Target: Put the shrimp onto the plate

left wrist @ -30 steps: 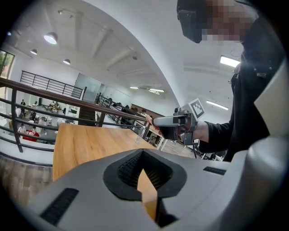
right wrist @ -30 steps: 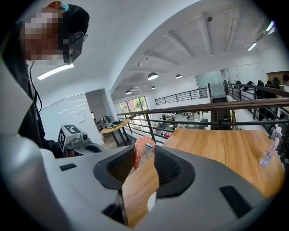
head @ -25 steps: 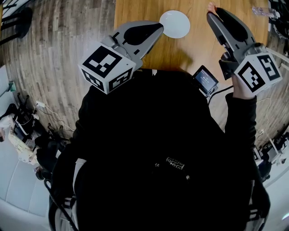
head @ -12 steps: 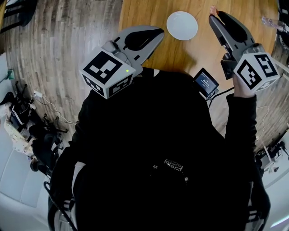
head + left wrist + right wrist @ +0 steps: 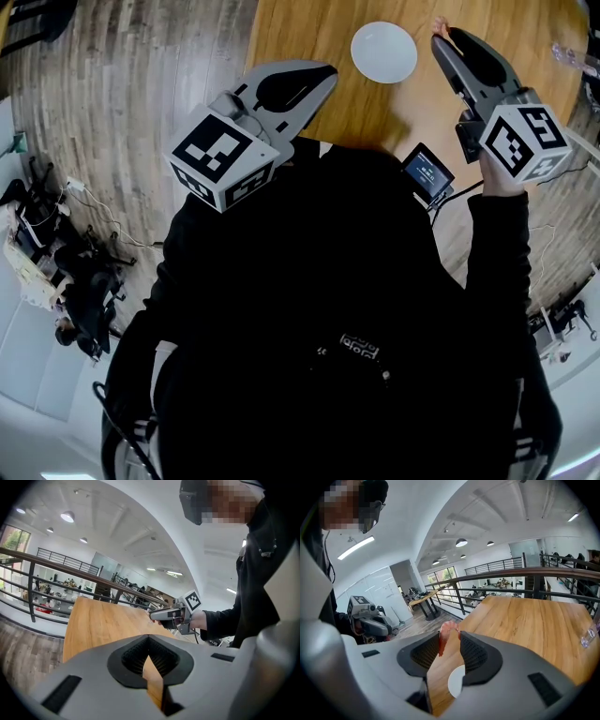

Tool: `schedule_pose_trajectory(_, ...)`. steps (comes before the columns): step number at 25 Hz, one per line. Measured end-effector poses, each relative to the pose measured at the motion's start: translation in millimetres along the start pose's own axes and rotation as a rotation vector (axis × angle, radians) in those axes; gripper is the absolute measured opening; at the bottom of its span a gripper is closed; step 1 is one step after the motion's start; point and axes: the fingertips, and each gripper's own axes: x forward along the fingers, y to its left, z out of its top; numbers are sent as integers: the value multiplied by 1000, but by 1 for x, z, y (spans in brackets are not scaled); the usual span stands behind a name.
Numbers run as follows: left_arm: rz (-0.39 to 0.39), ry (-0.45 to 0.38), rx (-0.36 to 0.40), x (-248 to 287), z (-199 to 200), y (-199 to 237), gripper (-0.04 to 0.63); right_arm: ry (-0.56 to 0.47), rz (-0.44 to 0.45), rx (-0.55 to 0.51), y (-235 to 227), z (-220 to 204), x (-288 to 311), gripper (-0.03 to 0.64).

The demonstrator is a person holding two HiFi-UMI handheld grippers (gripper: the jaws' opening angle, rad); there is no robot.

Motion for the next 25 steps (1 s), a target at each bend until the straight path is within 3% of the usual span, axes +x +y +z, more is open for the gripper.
schedule_pose_trajectory(13, 35, 17, -52, -1, -8, 5, -2, 80, 19, -14, -12, -22, 24, 149)
schedule_pose_trajectory(25, 58, 21, -76, -4, -18, 4, -2, 218, 11, -22, -30, -82, 56, 150)
